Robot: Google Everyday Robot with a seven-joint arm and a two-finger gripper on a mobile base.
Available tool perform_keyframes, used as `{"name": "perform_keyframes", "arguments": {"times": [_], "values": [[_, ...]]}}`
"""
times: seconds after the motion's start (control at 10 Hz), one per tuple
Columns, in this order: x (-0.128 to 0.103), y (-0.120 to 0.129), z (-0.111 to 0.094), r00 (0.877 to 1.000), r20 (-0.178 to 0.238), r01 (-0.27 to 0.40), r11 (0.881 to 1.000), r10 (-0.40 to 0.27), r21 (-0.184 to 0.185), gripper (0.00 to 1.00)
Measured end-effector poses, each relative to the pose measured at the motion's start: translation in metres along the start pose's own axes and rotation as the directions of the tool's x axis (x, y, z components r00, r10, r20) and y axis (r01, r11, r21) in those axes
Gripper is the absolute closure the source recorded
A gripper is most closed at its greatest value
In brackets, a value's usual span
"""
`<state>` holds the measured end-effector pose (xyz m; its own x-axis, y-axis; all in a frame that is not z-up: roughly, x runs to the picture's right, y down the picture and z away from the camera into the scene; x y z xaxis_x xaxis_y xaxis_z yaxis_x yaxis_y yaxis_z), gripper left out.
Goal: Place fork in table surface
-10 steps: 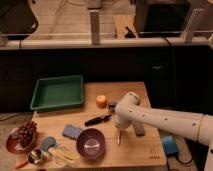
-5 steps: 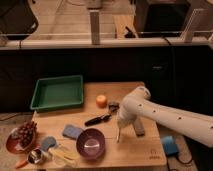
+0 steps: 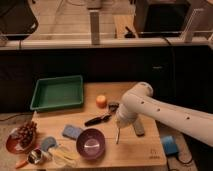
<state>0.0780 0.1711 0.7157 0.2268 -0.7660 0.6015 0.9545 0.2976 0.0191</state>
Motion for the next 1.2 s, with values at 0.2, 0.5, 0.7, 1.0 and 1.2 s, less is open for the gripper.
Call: {"name": "perform_keyframes", "arguments": {"times": [0.2,0.5,0.7,1.0,1.2], "values": [[-0.01,-0.002,-0.024,1.0,-0.019,-0.006,1.0,0.006,0.026,1.0],[-0.017,0.0,-0.038,0.999,-0.034,-0.004,0.998,0.006,0.06,1.0],[-0.014,-0.002,-0.03,1.0,-0.018,0.0,0.999,0.001,0.042,1.0],[0.009,0.011,0.016,0.999,0.006,-0.041,0.999,0.041,0.0,1.0],[0.031,0.027,0.056,0.997,0.017,-0.077,0.996,0.078,-0.034,1.0]]}}
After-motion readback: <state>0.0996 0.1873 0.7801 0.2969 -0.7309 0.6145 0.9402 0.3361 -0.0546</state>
